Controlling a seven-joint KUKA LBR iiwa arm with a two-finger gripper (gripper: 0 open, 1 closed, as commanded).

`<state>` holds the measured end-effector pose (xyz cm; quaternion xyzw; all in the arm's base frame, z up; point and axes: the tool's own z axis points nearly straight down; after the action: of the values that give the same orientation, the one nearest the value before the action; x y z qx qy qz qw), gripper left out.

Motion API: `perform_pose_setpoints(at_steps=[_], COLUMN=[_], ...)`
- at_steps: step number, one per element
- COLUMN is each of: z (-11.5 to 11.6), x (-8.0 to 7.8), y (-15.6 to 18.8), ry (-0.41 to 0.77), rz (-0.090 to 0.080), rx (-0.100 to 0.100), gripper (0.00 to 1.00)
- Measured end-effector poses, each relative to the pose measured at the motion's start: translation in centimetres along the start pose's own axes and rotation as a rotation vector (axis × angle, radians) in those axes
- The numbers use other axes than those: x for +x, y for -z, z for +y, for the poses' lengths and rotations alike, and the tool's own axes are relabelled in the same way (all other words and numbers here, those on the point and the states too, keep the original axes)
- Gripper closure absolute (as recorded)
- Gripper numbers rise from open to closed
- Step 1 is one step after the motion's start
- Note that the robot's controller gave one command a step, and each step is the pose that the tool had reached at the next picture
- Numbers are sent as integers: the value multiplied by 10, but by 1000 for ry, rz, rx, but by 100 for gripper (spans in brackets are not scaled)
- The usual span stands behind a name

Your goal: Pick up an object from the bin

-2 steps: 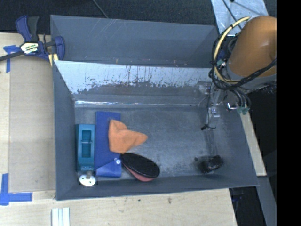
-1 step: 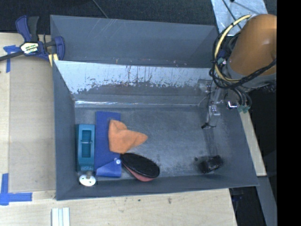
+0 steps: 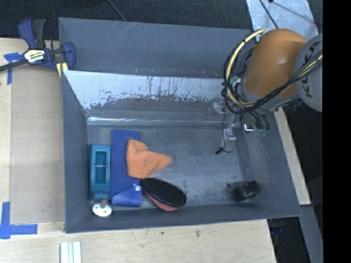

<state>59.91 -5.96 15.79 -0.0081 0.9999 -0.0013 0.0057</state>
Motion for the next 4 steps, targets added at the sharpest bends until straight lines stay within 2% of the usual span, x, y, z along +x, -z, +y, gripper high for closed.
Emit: perform_pose_setpoints(at_steps=[1, 2, 3, 4], z=[25, 52, 67, 105], x=[-12, -15, -3, 0], y=[-50, -75, -79, -86], ry=[76, 30, 32, 134], rz=[5, 14, 7, 8], rx=[-3, -3, -3, -2], gripper=[0, 0, 0, 0])
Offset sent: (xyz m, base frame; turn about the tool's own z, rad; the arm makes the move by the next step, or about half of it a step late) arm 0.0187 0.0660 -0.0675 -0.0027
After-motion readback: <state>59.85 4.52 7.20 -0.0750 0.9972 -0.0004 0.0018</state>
